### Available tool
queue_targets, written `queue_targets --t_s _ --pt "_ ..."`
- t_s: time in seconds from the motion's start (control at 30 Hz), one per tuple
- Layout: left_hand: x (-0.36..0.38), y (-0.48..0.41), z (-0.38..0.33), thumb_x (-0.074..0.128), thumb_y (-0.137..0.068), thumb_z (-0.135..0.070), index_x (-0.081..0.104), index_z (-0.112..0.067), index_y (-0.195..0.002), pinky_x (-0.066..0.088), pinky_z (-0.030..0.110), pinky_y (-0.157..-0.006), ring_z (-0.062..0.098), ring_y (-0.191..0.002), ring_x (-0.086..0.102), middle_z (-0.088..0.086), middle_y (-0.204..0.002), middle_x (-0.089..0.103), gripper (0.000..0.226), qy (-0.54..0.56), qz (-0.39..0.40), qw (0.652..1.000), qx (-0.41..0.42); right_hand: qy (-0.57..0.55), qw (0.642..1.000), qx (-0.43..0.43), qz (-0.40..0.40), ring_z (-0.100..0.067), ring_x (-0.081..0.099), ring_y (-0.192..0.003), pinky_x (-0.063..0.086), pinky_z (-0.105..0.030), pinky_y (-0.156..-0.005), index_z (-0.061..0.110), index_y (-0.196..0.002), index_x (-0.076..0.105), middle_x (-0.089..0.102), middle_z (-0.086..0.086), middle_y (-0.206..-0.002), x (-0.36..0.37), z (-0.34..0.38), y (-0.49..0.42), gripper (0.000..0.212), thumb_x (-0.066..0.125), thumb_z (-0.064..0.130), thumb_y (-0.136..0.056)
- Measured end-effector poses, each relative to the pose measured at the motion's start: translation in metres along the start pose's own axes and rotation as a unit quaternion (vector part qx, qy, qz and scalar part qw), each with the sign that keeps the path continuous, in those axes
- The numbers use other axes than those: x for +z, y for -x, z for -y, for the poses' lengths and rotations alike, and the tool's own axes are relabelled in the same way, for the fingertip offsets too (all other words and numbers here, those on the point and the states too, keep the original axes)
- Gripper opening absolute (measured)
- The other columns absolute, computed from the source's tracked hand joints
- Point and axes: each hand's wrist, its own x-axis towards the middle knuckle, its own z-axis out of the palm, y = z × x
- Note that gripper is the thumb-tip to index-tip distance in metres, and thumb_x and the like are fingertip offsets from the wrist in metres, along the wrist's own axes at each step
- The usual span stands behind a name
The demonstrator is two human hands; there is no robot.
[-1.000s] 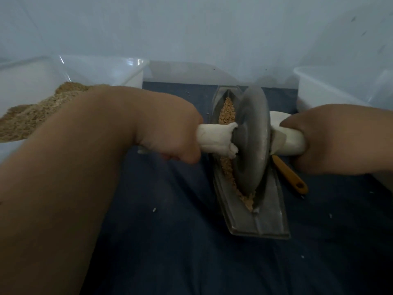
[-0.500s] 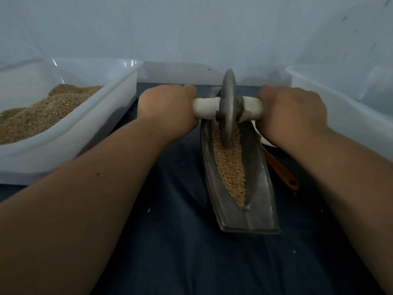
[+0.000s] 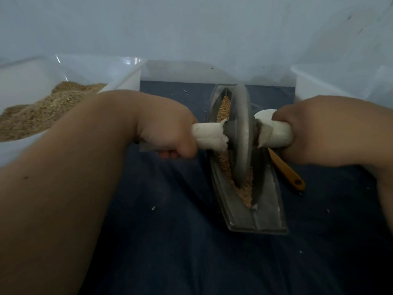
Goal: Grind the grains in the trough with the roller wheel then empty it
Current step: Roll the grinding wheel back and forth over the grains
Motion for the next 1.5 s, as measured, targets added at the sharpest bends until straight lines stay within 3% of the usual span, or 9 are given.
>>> queue_targets --t_s 0.17,0.37,0.5,0.67,0.87,0.93,1.13,1.3,1.5 --pt "0.001 -0.018 0.004 0.067 -0.066 -0.040 0.061 -0.027 -0.085 0.039 0.025 -0.052 0.008 -0.053 0.058 -0.004 -0.059 0.065 0.024 -0.081 -0.154 0.985 0.006 -0.036 0.995 0.074 0.063 -0.006 0.051 -0.057 0.036 -0.025 -0.048 0.037 -0.070 0.049 0.055 0.011 -0.063 -0.004 -0.001 -0.014 0.017 0.065 0.041 -0.067" --pt "0.016 -0.051 0.018 0.059 -0.069 -0.046 0.055 -0.030 -0.088 0.037 0.029 -0.056 0.015 -0.063 0.047 -0.009 -0.070 0.049 0.025 -0.131 -0.351 0.925 -0.068 0.079 0.967 0.090 -0.224 -0.030 0.053 -0.053 0.026 -0.024 -0.051 0.018 -0.078 0.057 0.057 -0.005 -0.063 0.030 0.003 -0.035 0.014 0.068 0.020 -0.070" --pt "0.026 -0.059 0.012 0.058 -0.077 -0.039 0.044 -0.025 -0.078 0.033 0.029 -0.053 0.023 -0.061 0.047 -0.006 -0.068 0.043 0.020 -0.180 -0.466 0.863 -0.076 0.059 0.968 0.100 -0.222 -0.029 0.049 -0.051 0.028 -0.025 -0.051 0.017 -0.077 0.054 0.053 -0.005 -0.061 0.037 -0.001 -0.037 0.016 0.068 0.015 -0.068" --pt "0.016 -0.045 0.004 0.058 -0.075 -0.046 0.039 -0.031 -0.076 0.026 0.026 -0.048 0.012 -0.052 0.033 -0.010 -0.064 0.039 0.024 -0.226 -0.394 0.888 -0.067 -0.007 0.994 0.101 -0.042 -0.011 0.046 -0.056 0.030 -0.024 -0.047 0.030 -0.075 0.043 0.050 0.007 -0.065 0.018 -0.004 -0.023 0.023 0.063 0.041 -0.077" --pt "0.002 -0.005 0.004 0.065 -0.066 -0.049 0.066 -0.024 -0.080 0.042 0.019 -0.046 0.004 -0.045 0.056 -0.004 -0.057 0.066 0.028 -0.138 -0.089 0.986 -0.001 -0.074 0.990 0.043 0.110 0.001 0.053 -0.057 0.041 -0.021 -0.052 0.055 -0.074 0.049 0.055 0.015 -0.061 -0.032 0.013 0.014 0.019 0.064 0.052 -0.063" --pt "0.004 0.002 0.002 0.067 -0.067 -0.046 0.065 -0.023 -0.080 0.039 0.015 -0.041 0.000 -0.044 0.055 -0.014 -0.057 0.065 0.026 -0.121 -0.071 0.990 0.006 -0.073 0.987 0.046 0.137 0.000 0.055 -0.061 0.043 -0.019 -0.055 0.044 -0.074 0.052 0.057 0.013 -0.063 -0.040 0.017 0.019 0.017 0.066 0.048 -0.067" --pt "0.010 -0.010 0.004 0.061 -0.066 -0.053 0.056 -0.034 -0.091 0.045 0.029 -0.057 0.004 -0.062 0.049 -0.011 -0.071 0.055 0.032 -0.159 -0.220 0.963 0.007 -0.101 0.987 0.072 0.100 -0.001 0.053 -0.065 0.036 -0.024 -0.053 0.041 -0.073 0.045 0.056 0.013 -0.071 -0.017 0.011 0.003 0.024 0.067 0.031 -0.077" --pt "0.021 -0.047 0.004 0.061 -0.078 -0.038 0.056 -0.028 -0.090 0.029 0.031 -0.056 0.022 -0.070 0.053 -0.005 -0.079 0.055 0.016 -0.212 -0.452 0.866 -0.035 0.015 0.984 0.136 -0.116 -0.015 0.037 -0.053 0.022 -0.025 -0.048 0.030 -0.074 0.037 0.040 0.009 -0.065 0.028 -0.001 -0.028 0.023 0.059 0.020 -0.075" --pt "0.027 -0.056 0.012 0.064 -0.076 -0.035 0.056 -0.025 -0.094 0.030 0.032 -0.058 0.027 -0.078 0.059 -0.002 -0.091 0.062 0.022 -0.198 -0.499 0.844 0.004 0.039 0.979 0.140 -0.142 -0.019 0.037 -0.053 0.026 -0.026 -0.051 0.030 -0.079 0.046 0.036 0.010 -0.061 0.036 -0.003 -0.036 0.016 0.060 0.024 -0.071"
